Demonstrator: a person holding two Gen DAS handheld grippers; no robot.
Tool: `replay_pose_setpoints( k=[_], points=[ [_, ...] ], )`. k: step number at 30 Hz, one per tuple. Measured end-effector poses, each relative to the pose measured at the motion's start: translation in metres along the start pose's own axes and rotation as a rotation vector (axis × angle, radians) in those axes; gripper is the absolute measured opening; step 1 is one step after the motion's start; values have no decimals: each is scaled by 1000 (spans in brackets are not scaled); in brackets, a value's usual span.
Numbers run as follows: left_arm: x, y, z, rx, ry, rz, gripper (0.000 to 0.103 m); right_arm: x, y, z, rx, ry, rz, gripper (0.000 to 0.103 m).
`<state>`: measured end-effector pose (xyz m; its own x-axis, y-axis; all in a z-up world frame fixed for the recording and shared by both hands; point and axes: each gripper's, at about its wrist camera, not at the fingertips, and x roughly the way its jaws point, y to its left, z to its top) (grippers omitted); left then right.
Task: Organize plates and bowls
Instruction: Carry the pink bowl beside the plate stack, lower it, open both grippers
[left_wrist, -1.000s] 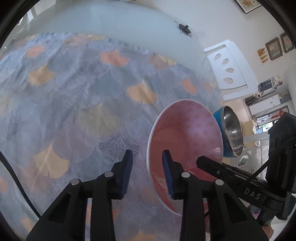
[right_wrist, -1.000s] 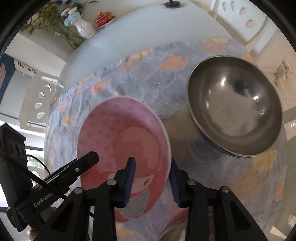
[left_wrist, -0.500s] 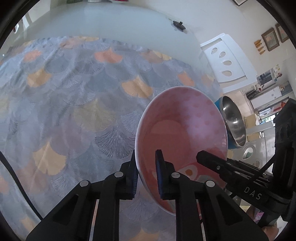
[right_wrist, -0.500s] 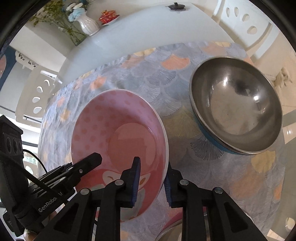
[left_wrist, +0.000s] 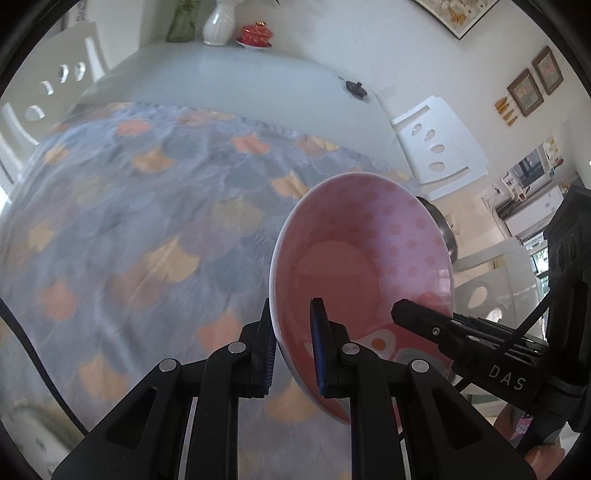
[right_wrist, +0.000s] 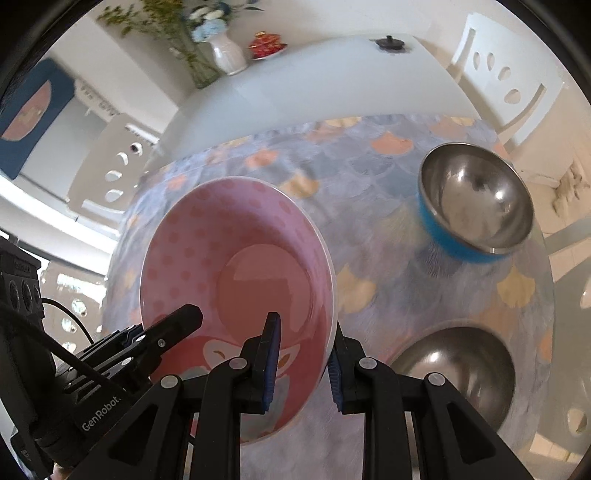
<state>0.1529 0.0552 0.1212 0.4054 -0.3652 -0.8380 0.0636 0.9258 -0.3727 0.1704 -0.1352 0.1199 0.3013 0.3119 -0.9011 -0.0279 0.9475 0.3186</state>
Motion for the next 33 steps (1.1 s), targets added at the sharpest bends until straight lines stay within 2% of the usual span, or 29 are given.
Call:
replay_pose_setpoints(
  k=[7,16,23,33],
  points=[
    [-31,-1,-43,9,1,13,14,-22,15,-46,2,30,20,23],
    [-22,-2,-92,18,70,30,14,-17,6,-95,35,101,-1,23],
    [-6,-2,-118,23,129,51,14,-1,-6,-118,59,164,-24,24],
    [6,4,-134,3,168,54,14,18,-19,-134,93,238,-11,24]
  ],
)
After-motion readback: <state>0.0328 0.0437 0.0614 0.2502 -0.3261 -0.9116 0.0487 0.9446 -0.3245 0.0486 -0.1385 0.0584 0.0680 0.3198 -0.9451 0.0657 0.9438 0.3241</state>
